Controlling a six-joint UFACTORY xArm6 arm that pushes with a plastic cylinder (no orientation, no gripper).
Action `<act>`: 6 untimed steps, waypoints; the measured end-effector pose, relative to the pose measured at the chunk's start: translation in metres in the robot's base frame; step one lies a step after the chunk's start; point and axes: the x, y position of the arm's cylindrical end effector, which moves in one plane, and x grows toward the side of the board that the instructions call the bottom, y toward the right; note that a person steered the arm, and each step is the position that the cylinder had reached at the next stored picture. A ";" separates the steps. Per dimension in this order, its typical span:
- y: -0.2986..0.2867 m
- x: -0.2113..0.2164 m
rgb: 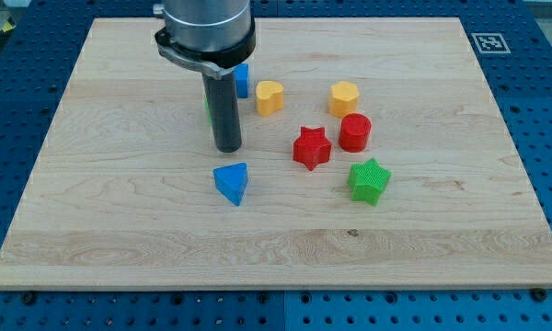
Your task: Touch the stars
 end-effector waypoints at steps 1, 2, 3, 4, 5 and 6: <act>0.025 0.004; 0.049 0.021; 0.076 0.037; 0.104 0.056; 0.128 0.072; 0.139 0.074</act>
